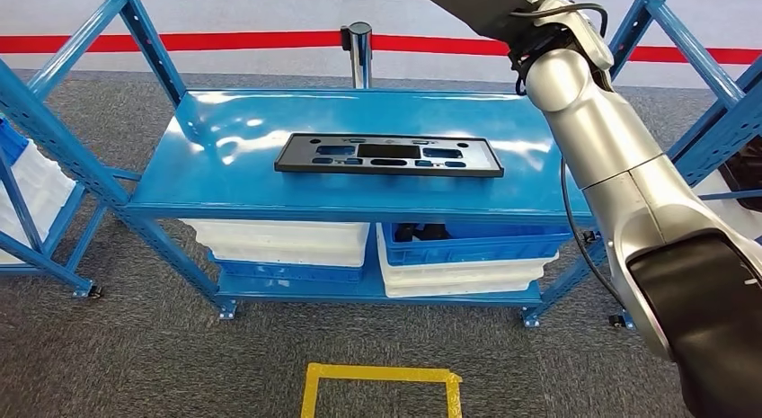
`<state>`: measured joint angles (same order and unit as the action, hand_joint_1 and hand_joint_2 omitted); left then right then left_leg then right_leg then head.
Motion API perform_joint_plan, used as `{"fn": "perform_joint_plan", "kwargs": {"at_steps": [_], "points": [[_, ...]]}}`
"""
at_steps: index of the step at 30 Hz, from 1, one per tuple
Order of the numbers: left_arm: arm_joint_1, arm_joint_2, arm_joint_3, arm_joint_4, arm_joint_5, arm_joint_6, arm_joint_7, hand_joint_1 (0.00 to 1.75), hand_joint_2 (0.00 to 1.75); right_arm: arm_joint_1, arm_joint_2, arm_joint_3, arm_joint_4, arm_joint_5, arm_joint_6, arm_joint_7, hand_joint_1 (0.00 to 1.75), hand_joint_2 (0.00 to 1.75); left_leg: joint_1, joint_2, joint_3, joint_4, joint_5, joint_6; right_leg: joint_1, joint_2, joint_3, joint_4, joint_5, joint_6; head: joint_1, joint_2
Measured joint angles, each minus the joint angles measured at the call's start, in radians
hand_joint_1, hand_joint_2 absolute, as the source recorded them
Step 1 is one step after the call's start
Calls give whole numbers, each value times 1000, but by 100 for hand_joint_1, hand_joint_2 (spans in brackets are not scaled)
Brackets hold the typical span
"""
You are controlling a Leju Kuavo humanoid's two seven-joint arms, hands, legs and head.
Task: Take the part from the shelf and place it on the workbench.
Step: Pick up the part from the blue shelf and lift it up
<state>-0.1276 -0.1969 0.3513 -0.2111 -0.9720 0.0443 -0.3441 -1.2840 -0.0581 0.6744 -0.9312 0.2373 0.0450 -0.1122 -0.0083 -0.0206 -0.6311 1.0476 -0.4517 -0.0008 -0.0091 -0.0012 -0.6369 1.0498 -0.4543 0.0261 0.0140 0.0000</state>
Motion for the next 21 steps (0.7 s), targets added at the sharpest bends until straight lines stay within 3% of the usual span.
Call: {"fn": "perform_joint_plan", "kwargs": {"at_steps": [4,6,8,9,10,11,12,14,15,19,21], "points": [[1,-1,0,0,0,-1,0,0,0,-3,-1,0,-2,0,0,0,0,0,0,3,-3,15,-13,-18,-8,1,12,-10,-4,-15,-10,0],[0,-1,0,0,0,-1,0,0,0,-6,0,0,-3,0,0,-1,0,0,6,7,-43,104,-53,-29,-13,1,21,-13,-8,-24,-22,0],[1,-1,0,0,0,-2,0,0,0,-4,1,2,-3,0,0,-1,0,0,15,10,-113,233,-96,-38,-15,1,28,-13,-13,-28,-35,0],[1,-1,0,0,0,-3,0,0,0,-2,1,3,-3,0,0,0,0,0,20,11,-136,269,-98,-43,-16,1,32,-13,-17,-27,-38,0],[1,-1,0,0,-1,-3,0,0,0,-1,1,3,-3,0,0,0,0,0,25,11,-141,267,-82,-47,-19,1,37,-13,-21,-24,-41,0],[1,-1,0,0,-1,-3,0,0,0,-1,1,4,-3,0,0,0,0,0,30,12,-126,225,-50,-50,-23,1,44,-13,-26,-18,-43,0],[1,-1,0,0,-1,-3,0,0,0,-1,1,4,-3,0,0,0,0,0,35,15,-96,157,-12,-54,-27,1,51,-13,-32,-11,-46,0],[0,-1,0,0,-2,-3,0,0,0,-5,1,4,-3,0,0,0,0,0,36,18,-39,37,27,-55,-29,2,64,-12,-45,6,-54,0],[-1,-1,0,0,-2,-3,0,0,0,-7,1,4,-3,0,0,0,0,0,35,19,-25,9,28,-50,-29,2,68,-15,-49,13,-56,0],[-1,-1,0,0,-2,-3,-1,0,0,-11,-1,4,-7,-3,0,0,0,0,30,12,-9,-2,11,-14,-32,1,75,-4,-49,35,-50,0],[-2,-1,0,0,-2,-3,-1,0,0,-13,-2,4,-9,-3,-1,0,0,0,29,11,1,-3,4,-1,-29,1,31,74,-82,34,-38,0]]}}
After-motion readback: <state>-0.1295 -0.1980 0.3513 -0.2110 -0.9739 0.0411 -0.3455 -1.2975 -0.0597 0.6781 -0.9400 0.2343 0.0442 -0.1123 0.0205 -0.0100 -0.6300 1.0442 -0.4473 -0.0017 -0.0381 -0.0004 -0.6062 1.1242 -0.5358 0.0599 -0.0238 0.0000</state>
